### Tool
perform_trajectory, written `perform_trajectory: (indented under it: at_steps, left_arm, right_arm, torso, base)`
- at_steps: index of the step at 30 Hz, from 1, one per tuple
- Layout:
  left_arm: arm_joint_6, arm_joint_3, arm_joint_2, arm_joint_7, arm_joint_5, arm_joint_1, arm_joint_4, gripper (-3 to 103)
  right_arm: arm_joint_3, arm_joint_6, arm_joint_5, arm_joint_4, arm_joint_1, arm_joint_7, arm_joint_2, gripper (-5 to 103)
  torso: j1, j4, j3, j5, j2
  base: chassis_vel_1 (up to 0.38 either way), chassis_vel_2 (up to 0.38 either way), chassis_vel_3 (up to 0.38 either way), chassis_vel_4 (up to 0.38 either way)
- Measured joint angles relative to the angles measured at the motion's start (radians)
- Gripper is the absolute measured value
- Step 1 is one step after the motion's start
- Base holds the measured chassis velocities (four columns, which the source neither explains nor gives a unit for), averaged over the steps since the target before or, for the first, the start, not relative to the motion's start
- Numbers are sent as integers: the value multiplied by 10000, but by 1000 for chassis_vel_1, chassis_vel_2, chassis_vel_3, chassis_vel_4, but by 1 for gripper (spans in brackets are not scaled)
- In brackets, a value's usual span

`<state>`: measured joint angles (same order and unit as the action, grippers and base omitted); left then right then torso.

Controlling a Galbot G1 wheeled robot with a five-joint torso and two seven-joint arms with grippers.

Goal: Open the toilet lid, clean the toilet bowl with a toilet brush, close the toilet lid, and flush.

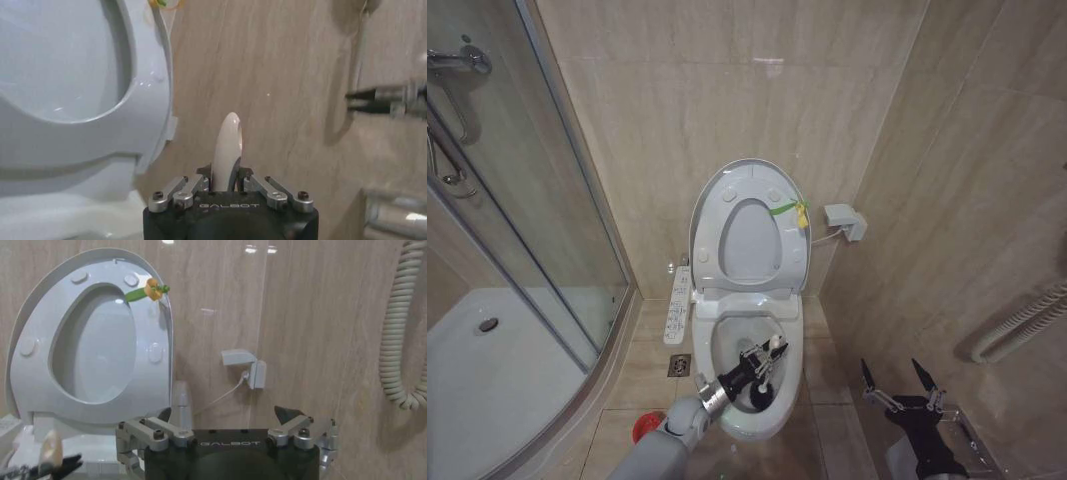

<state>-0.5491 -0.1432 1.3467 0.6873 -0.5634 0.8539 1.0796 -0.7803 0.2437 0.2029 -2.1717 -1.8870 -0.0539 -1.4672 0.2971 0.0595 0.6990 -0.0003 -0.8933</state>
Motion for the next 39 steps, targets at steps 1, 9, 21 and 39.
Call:
perform_trajectory:
  at_steps: [1, 9, 21, 39]
  left_arm:
    - [0, 0, 0, 0, 0, 0, 0, 23]
    - [-242, 412, -86, 8, 305, -88, -875, 24]
    - [229, 339, -329, -390, 26, 99, 936, 21]
    - [628, 349, -580, -909, -498, 527, 1859, 22]
  right_arm:
    - [0, 0, 0, 0, 0, 0, 0, 100]
    - [0, 0, 0, 0, 0, 1, -1, 100]
    - [0, 0, 0, 0, 0, 0, -1, 100]
    - [0, 0, 0, 0, 0, 0, 0, 100]
  torso:
    - [0, 0, 0, 0, 0]
    - [1, -1, 2, 3, 1]
    - [1, 2, 2, 4, 1]
    - [1, 1, 2, 2, 1]
  base:
    - [0, 0, 0, 0]
    - [0, 0, 0, 0]
    - [0, 0, 0, 0]
    - [0, 0, 0, 0]
